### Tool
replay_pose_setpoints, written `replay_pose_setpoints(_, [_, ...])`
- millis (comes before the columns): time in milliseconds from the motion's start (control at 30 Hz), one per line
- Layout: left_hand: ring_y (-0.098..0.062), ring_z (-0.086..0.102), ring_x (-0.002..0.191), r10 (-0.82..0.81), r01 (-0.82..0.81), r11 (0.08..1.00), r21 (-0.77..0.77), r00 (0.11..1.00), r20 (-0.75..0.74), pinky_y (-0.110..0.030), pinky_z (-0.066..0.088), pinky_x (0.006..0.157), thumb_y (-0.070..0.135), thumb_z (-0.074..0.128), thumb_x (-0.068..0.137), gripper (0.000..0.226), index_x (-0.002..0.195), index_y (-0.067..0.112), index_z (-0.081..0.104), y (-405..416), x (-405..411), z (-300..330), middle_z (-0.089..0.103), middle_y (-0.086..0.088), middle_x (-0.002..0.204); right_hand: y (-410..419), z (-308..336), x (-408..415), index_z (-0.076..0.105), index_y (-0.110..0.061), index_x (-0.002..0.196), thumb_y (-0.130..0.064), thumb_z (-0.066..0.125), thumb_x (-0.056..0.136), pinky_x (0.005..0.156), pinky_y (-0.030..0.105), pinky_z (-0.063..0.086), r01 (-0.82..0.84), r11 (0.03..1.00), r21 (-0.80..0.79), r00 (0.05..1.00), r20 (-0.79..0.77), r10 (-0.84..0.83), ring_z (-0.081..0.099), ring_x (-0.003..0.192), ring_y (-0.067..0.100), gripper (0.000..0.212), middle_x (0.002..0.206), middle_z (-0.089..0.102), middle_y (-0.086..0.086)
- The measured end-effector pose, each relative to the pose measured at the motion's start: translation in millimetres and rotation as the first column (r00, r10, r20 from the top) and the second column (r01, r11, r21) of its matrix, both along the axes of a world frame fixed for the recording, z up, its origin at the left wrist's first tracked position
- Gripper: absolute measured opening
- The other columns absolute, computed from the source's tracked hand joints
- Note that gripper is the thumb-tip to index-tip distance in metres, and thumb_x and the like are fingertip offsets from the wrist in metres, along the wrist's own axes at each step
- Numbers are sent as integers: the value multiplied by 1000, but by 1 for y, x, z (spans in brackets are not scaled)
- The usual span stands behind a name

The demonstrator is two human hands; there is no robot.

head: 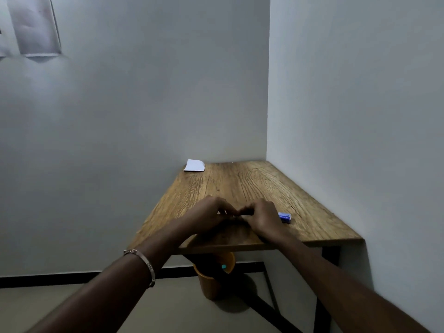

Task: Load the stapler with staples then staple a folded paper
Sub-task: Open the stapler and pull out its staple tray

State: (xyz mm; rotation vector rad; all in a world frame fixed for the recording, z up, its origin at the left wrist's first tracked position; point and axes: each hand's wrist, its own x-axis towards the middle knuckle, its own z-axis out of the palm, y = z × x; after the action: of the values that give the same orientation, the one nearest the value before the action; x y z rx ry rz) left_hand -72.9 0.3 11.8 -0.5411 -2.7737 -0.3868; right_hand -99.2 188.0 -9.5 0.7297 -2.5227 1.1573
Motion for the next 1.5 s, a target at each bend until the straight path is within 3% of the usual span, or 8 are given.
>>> replay_pose_setpoints(133, [10, 59, 81, -23, 22, 1000, -16, 999, -49, -13, 48, 76, 20, 68, 89, 20, 105, 32, 73, -6, 1, -3, 73, 14, 100, 0, 0, 1, 80, -17, 91, -17, 79, 81, 72, 11, 47, -6, 1000, -10, 1000, 6, 6, 63, 79, -1, 10, 93, 78, -2])
replay_pose_setpoints(267, [1, 62, 87, -55, 49, 995, -82, 996, -71, -17, 51, 76, 22, 64, 92, 15, 103, 30, 69, -6, 4, 0, 72, 10, 100, -2, 2, 1, 80, -17, 91, -17, 79, 82, 72, 12, 47, 3, 1000, -6, 1000, 15, -3, 60, 77, -3, 9, 93, 78, -3])
replay_pose_setpoints(567, [-16, 60, 84, -147, 135, 926, -352, 989, -7, -30, 51, 66, 20, 53, 97, 16, 114, 22, 55, 0, 8, 17, 64, 0, 102, -2, 2, 0, 81, -21, 94, -8, 74, 85, 86, 25, 54, 42, 998, 53, 999, 18, -43, 68, 100, 11, 17, 102, 77, -1])
replay_pose_setpoints(667, [-15, 58, 75, -161, 140, 950, -279, 986, -53, -26, 47, 61, 24, 54, 98, 4, 100, 21, 53, -4, 9, 16, 62, 1, 91, -3, 4, 0, 81, -19, 96, -13, 75, 85, 87, 28, 56, 40, 997, 59, 999, 19, -41, 69, 97, 11, 13, 100, 78, -1])
replay_pose_setpoints(767, [-11, 57, 71, -94, 76, 990, -122, 983, -157, -20, 40, 59, 28, 62, 94, 13, 89, 22, 52, -11, 7, 12, 63, 5, 84, -3, 4, 0, 80, -16, 96, -17, 77, 85, 84, 26, 56, 48, 998, 50, 999, 15, -49, 69, 93, 11, 12, 98, 77, 0])
replay_pose_setpoints(933, [1, 64, 77, -57, 55, 998, -13, 980, -189, -16, 53, 69, 26, 70, 89, 19, 107, 23, 70, -11, 7, 6, 72, 12, 91, -2, 3, 0, 79, -16, 99, -17, 77, 84, 81, 22, 52, 43, 997, 61, 999, 15, -44, 68, 93, 9, 15, 100, 77, 0])
replay_pose_setpoints(1033, [0, 67, 78, -30, 43, 997, 64, 981, -190, -23, 56, 73, 25, 73, 86, 12, 97, 23, 77, -15, 6, 4, 76, 9, 92, -3, 4, 1, 81, -16, 95, -18, 78, 82, 76, 17, 45, 46, 997, 55, 999, -9, -46, 63, 82, 3, 13, 95, 78, -1])
replay_pose_setpoints(1500, [9, 63, 80, -18, 68, 974, 214, 974, -227, -5, 47, 70, 15, 73, 86, 11, 95, 21, 76, -19, 9, -9, 68, 17, 89, -5, 4, 2, 80, -15, 93, -16, 79, 81, 76, 16, 45, 52, 996, 69, 998, -43, -49, 66, 84, 5, 12, 94, 78, -1])
